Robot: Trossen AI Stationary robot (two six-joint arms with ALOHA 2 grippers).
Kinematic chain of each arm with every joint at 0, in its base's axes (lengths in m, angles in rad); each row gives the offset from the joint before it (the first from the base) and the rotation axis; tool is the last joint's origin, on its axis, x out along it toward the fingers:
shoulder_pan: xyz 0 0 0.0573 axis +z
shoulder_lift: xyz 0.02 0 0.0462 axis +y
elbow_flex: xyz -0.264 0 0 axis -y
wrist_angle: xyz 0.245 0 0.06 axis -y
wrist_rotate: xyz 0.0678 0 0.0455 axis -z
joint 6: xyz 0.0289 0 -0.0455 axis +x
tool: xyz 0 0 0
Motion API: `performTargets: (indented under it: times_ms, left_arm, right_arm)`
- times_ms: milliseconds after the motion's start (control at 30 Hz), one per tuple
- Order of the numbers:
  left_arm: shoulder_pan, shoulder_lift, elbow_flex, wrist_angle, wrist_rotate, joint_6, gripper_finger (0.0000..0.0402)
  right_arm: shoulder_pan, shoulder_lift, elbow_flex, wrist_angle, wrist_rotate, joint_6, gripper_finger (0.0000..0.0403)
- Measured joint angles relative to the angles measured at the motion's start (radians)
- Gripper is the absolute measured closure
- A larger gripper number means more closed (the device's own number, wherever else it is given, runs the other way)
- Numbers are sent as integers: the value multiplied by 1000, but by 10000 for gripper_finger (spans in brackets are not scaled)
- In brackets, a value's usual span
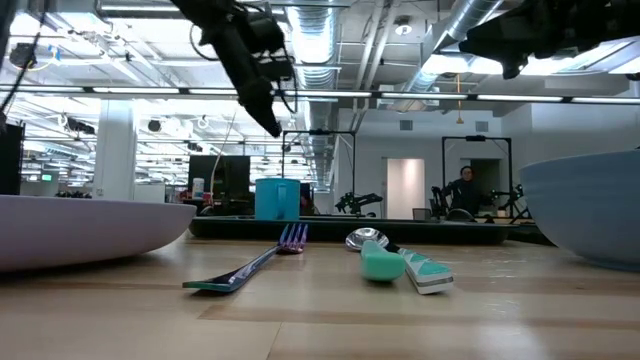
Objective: Set up tray
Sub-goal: Put the blue mug on the black serving tray
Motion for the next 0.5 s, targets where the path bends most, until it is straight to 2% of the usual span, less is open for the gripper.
performTargets:
  times_ms: [200,500]
  left_arm:
    - [4,133,127,-132,35,38,397]
    - [0,217,140,-176,83,75,400]
  right_arm:
    - [0,0,0,-2,0,-2,295]
    - [0,0,0,-21,0,-8,295]
